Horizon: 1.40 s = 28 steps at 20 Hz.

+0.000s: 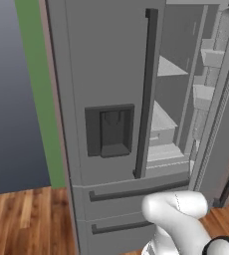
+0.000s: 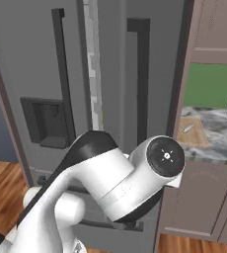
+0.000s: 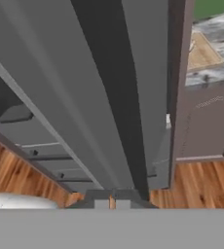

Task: Retrieve a lemon from the fridge and place it on the cutting board with the fish.

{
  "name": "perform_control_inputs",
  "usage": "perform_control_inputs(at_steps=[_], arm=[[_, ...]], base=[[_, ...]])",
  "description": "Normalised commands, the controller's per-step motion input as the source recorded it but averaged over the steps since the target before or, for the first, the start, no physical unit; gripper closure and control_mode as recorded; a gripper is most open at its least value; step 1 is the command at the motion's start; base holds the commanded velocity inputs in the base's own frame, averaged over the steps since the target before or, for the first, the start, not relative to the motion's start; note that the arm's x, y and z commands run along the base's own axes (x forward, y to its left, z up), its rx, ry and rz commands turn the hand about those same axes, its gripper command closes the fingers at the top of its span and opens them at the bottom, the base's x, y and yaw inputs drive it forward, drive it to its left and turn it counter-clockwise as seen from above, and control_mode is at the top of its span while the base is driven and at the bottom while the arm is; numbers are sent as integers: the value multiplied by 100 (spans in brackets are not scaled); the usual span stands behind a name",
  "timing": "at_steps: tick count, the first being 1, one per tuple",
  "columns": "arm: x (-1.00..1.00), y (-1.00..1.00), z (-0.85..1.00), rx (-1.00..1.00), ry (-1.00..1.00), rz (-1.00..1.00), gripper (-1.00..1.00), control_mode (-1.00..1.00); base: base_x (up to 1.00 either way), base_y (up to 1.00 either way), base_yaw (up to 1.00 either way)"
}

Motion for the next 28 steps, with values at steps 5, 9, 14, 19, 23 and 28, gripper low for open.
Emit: perform_control_inputs(at_steps=[5, 9, 14, 19, 23, 28], arm=[[-59, 51, 33, -16, 2, -11, -100, -100], [-13, 98, 19, -32, 21, -24, -100, -100], [-1, 100, 2, -34, 24, -18, -100, -100], [44, 100, -54, -47, 28, -7, -100, -100], [63, 84, -74, -42, 25, 0, -100, -100], [95, 1, -77, -19, 2, 1, -100, -100]], base=[[0, 0, 0], [0, 0, 0], [0, 0, 0], [0, 0, 0], [0, 0, 0], [0, 0, 0]])
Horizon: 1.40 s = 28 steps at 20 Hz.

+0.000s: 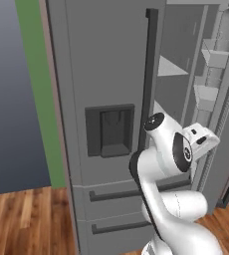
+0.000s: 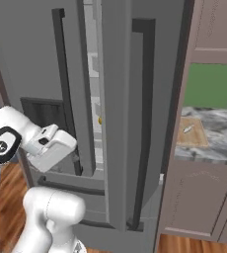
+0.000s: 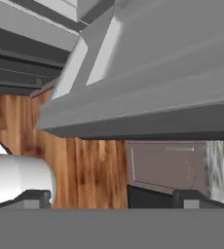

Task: Retrieve a lemon from the fridge and place it on the cutting board with the fish.

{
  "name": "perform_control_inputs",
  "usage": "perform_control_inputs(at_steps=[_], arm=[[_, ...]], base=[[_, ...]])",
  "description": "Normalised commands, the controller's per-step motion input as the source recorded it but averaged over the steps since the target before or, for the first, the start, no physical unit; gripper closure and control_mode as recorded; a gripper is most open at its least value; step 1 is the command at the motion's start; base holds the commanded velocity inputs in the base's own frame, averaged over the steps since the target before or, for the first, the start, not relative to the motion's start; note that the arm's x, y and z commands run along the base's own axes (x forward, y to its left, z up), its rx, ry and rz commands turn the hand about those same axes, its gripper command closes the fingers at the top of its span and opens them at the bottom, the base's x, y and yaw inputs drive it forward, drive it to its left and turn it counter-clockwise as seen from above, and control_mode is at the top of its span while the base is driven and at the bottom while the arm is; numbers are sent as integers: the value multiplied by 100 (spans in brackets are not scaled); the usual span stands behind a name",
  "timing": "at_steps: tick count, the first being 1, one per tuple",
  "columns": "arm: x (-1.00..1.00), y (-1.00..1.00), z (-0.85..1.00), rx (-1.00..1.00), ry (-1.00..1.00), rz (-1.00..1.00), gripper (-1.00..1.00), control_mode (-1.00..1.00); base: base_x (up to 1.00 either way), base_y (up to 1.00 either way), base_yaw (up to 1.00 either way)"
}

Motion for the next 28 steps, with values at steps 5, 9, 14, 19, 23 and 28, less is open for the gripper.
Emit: perform_control_inputs(at_steps=[5, 9, 14, 19, 23, 28], arm=[[89, 0, -47, -12, 0, 2, -100, -100], [36, -20, -13, 0, 0, 5, -100, -100], [5, -71, -24, 0, 5, 0, -100, -100], [0, -89, -29, 0, 7, 0, -100, -100], [0, -93, -29, 0, 5, 0, -100, -100], [-3, -100, -16, 0, 5, 0, -100, -100]], base=[[0, 0, 0], [0, 0, 0], [0, 0, 0], [0, 0, 0], [0, 0, 0], [0, 0, 0]])
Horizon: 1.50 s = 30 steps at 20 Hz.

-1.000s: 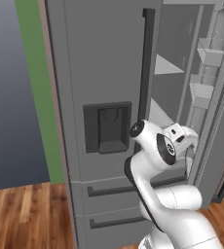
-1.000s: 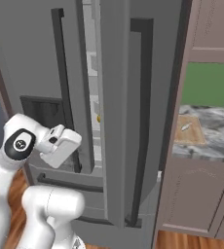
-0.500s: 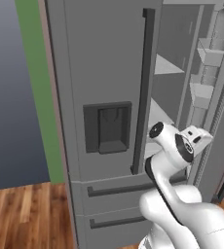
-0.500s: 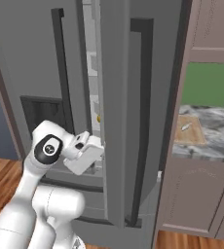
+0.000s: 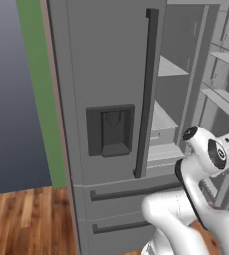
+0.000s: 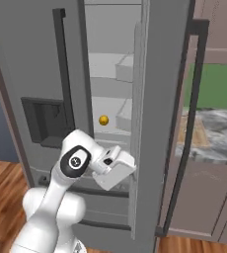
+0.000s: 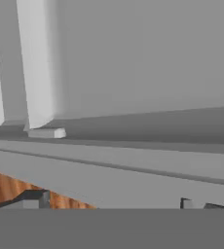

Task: Retrieve a lemon from the fridge and place it on the cutting board with the fish.

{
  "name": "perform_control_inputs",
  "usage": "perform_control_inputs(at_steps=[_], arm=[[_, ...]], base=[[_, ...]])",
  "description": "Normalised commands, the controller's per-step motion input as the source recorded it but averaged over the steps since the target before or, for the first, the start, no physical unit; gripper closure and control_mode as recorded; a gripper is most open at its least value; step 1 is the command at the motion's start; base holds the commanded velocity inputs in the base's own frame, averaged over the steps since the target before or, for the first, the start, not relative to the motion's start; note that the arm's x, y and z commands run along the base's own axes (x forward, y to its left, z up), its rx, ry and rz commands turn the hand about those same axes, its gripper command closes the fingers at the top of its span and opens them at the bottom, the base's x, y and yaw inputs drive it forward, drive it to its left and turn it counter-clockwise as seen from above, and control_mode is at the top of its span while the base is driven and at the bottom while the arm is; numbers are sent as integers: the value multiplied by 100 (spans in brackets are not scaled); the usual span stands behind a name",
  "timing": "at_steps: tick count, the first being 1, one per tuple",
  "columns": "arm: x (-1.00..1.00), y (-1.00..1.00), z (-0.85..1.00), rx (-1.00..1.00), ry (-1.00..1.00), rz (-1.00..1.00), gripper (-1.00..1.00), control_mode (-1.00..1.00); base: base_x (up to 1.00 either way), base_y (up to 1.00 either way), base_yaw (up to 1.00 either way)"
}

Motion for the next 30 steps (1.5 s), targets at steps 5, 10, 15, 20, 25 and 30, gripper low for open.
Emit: perform_control_inputs(at_steps=[5, 10, 15, 20, 25, 30], arm=[[-20, -68, -2, 0, 3, -2, -100, -100], [-25, 50, 0, 4, 0, 0, -100, -100], [13, 80, 0, 42, -4, 3, -100, -100], [25, 93, 2, 50, -28, 11, -100, -100], [40, 84, 12, 36, -41, 17, -100, -100], [29, 68, 8, 33, -29, 35, -100, -100]], base=[[0, 0, 0], [0, 0, 0], [0, 0, 0], [0, 0, 0], [0, 0, 0], [0, 0, 0]])
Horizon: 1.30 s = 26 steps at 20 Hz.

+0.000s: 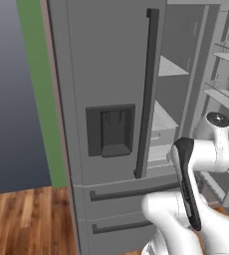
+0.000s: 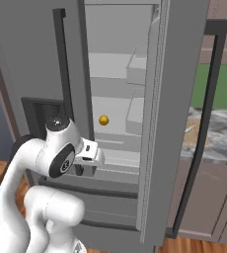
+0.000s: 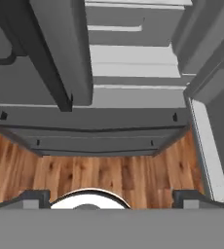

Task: Retrieve a lemon from the fridge and place it on the cutting board with the fish.

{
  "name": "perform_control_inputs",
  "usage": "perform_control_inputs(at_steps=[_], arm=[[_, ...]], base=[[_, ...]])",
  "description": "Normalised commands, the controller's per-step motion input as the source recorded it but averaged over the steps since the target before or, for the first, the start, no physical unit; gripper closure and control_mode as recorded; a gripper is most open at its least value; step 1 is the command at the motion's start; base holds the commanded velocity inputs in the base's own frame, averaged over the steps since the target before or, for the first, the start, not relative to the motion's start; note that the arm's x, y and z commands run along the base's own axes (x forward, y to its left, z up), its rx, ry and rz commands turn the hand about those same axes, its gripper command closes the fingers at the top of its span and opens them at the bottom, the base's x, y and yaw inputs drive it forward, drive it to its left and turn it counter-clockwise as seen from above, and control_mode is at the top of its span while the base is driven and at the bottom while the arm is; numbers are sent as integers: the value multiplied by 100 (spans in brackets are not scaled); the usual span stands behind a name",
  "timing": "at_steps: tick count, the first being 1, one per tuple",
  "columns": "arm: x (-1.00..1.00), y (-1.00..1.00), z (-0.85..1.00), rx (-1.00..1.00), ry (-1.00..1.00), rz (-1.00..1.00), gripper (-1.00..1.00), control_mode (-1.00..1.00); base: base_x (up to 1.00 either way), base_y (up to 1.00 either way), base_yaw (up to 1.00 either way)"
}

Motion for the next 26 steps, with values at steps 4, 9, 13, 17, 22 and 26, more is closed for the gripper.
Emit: perform_control_inputs(at_steps=[4, 9, 13, 17, 22, 26], arm=[[25, 29, 37, 21, -41, 36, -100, -100], [10, 41, 59, 9, -27, 9, -100, -100], [22, 65, 19, -8, 2, -18, -100, -100], [5, 57, 21, 0, 10, -15, -100, -100], [15, 1, 0, 1, 7, -2, -100, -100], [62, 0, 0, 0, -7, 0, -100, -100]], base=[[0, 0, 0], [0, 0, 0], [0, 0, 0], [0, 0, 0], [0, 0, 0], [0, 0, 0]])
